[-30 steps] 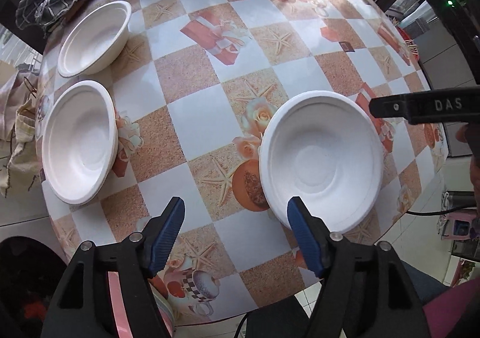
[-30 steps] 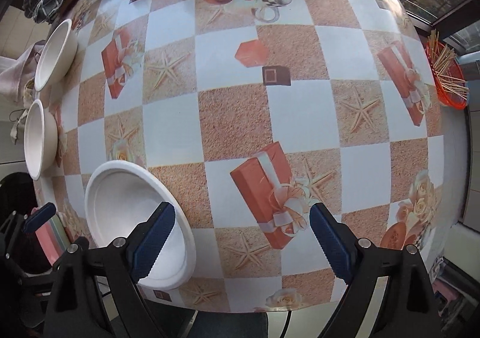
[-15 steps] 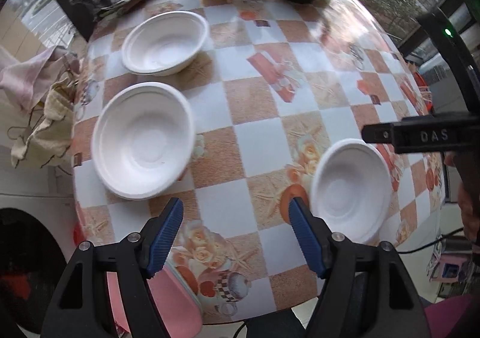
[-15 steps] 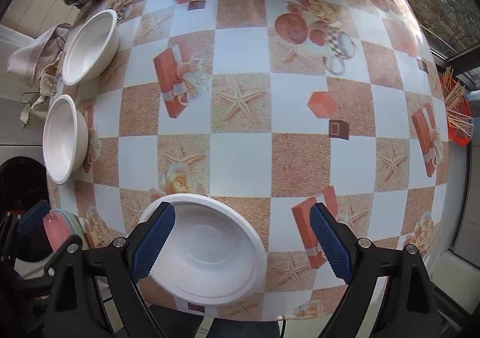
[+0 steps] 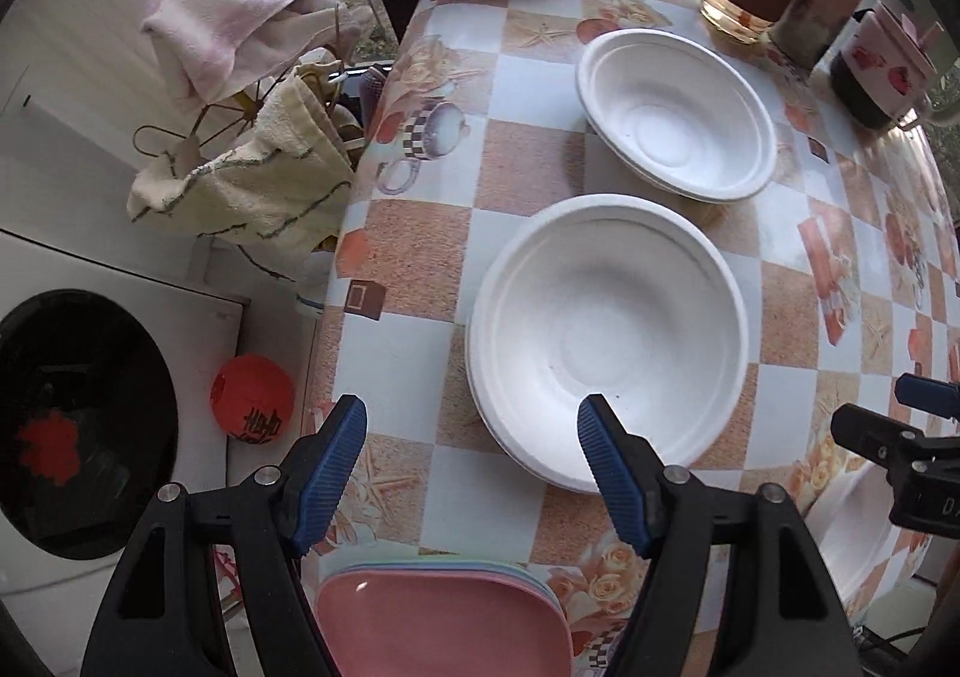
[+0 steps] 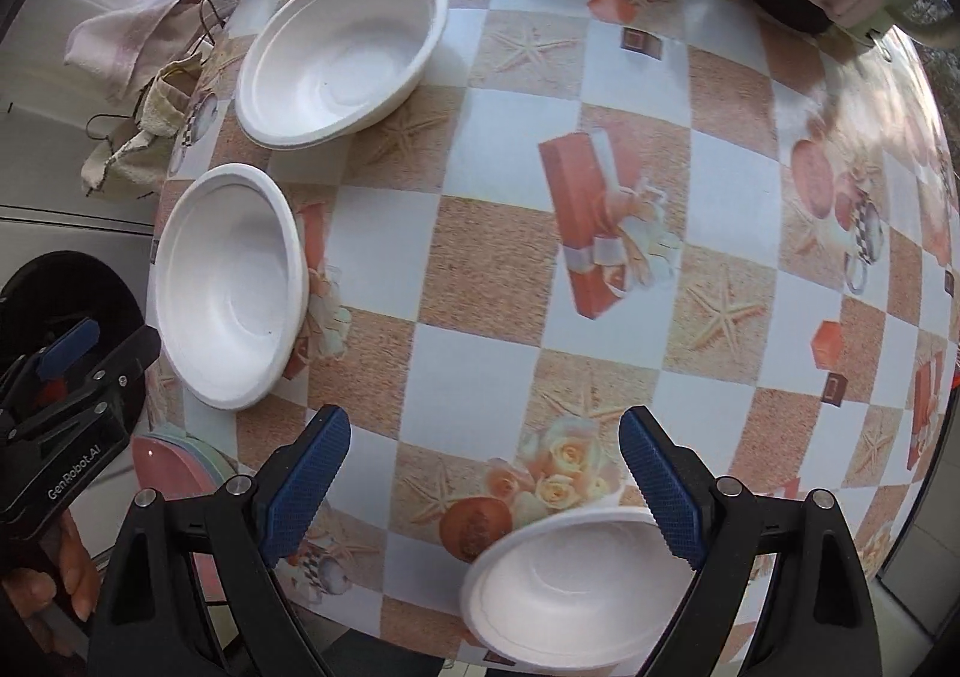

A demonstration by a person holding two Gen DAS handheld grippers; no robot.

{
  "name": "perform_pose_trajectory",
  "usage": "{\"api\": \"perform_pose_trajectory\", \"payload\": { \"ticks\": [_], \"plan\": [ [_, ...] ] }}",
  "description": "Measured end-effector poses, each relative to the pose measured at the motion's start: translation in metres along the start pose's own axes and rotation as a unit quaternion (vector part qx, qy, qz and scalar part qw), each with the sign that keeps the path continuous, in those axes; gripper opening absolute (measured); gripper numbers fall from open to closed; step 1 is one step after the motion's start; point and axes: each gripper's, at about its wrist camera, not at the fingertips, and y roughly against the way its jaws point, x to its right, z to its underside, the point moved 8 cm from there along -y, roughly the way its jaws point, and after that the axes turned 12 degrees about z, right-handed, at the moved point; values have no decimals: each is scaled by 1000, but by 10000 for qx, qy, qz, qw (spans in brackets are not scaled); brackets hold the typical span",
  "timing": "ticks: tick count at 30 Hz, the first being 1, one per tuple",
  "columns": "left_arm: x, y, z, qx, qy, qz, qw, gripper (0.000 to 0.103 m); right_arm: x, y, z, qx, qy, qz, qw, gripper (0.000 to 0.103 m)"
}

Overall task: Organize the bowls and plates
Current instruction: 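Move the right tool toward the white paper bowls and align with one, then grasp a white paper bowl rim with the right tool and lift it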

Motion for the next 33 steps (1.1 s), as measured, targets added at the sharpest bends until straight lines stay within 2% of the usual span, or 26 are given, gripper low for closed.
{"api": "perform_pose_trajectory", "payload": {
  "ticks": [2, 11, 20, 23, 25, 28, 29, 30, 33],
  "plan": [
    [-6, -5, -3, -28, 64, -15, 10000, 76, -13, -4, -8, -45, 35, -93, 9999, 92],
    [-13, -34, -17, -266, -51, -139, 9995, 76, -53, -28, -38, -153, 299, 58, 9994, 92],
    [-19, -61, -19, -571, 15, -193, 9982, 76, -74, -52, -45, -313, 386, 184, 9986, 92],
    [-20, -67, -18, -649, 75, -103, 9978, 76, -77, -56, -46, -304, 411, 223, 9984, 92],
    [-19, -68, -19, -654, 67, -67, 9978, 76, -85, -59, -47, -326, 453, 157, 9983, 80],
    [-15, -70, -19, -692, 47, -36, 9976, 75, -91, -58, -47, -265, 498, 137, 9983, 71],
    [-13, -70, -19, -698, 51, -6, 9975, 73, -92, -56, -46, -246, 532, 66, 9983, 63],
    [-11, -71, -18, -718, 62, 88, 9974, 67, -95, -55, -45, -247, 564, -76, 9981, 51],
    [3, -71, -17, -764, 69, 453, 9960, 39, -101, -56, -38, -420, 577, -362, 9968, 27]
  ]
}}
